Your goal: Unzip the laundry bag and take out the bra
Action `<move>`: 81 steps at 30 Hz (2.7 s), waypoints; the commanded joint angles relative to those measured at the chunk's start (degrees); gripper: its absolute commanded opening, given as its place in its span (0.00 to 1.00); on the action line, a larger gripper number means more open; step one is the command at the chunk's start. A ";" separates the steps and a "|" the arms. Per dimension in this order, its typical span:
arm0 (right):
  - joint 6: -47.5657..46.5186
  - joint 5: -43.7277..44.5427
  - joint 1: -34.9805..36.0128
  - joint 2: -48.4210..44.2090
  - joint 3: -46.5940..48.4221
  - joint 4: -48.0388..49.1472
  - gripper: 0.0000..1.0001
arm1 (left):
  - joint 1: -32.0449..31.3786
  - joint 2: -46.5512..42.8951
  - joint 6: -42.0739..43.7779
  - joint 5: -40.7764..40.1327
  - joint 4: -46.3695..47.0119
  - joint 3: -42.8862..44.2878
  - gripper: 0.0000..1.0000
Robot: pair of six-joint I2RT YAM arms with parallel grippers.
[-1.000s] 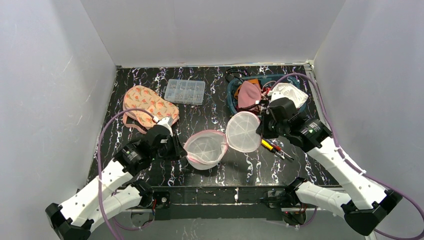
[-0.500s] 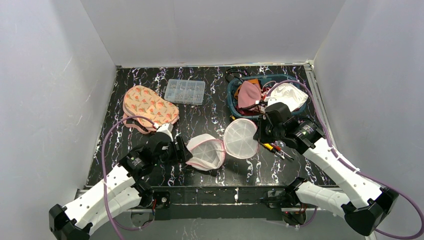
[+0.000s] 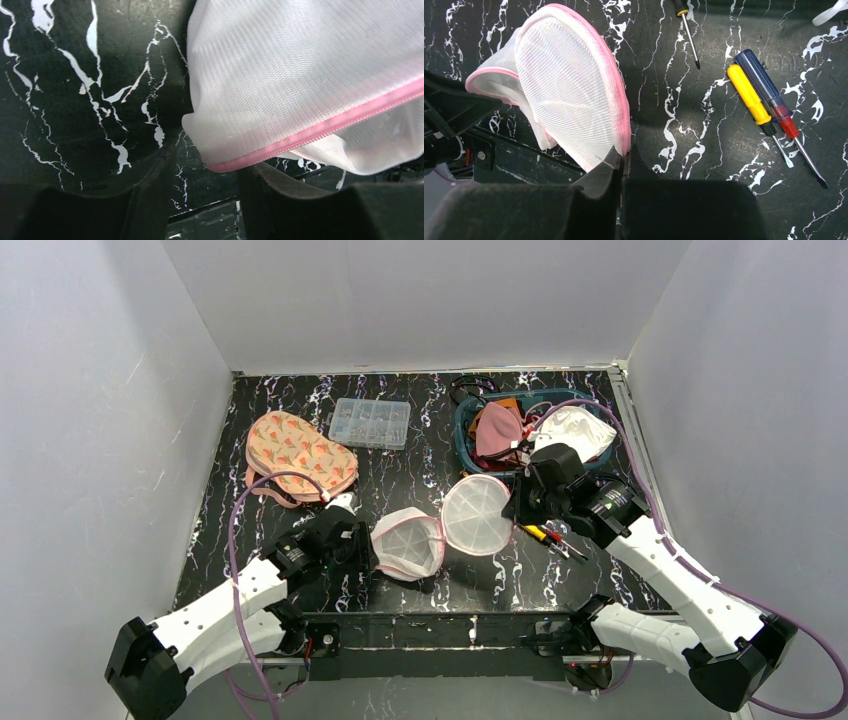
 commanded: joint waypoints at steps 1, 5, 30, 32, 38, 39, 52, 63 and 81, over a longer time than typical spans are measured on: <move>1.10 -1.19 0.29 -1.19 -0.26 2.40 0.01 | 0.26 -1.40 -0.12 -4.38 -0.89 -1.35 0.39; 1.42 -1.80 0.29 -1.29 0.21 2.00 0.01 | 0.20 -1.47 0.23 -6.06 -0.09 -1.07 0.27; 3.50 -6.58 0.32 -3.09 -0.90 2.96 0.01 | 0.23 -2.17 2.92 -10.15 5.82 -1.27 0.06; 3.05 -6.43 0.28 -3.10 -0.36 2.77 0.01 | 0.21 -2.61 3.36 -9.93 4.96 -0.53 0.00; -5.35 3.17 0.28 1.75 9.80 -7.10 0.01 | 0.21 -3.60 3.51 -9.10 -8.60 9.94 0.00; -7.70 6.14 0.31 3.37 13.23 -10.03 0.01 | 0.21 -2.50 4.13 -7.50 -11.86 13.55 0.00; -13.18 43.50 10.01 16.57 28.99 -23.35 0.01 | 0.21 14.55 5.91 15.76 -26.94 37.75 0.00; -7.58 48.45 19.32 21.04 29.80 -28.10 0.01 | 0.25 20.40 -0.11 20.97 -9.82 25.93 0.00; -8.52 43.61 20.02 20.83 25.96 -18.24 0.01 | 0.30 23.35 3.49 17.11 -8.69 26.25 0.00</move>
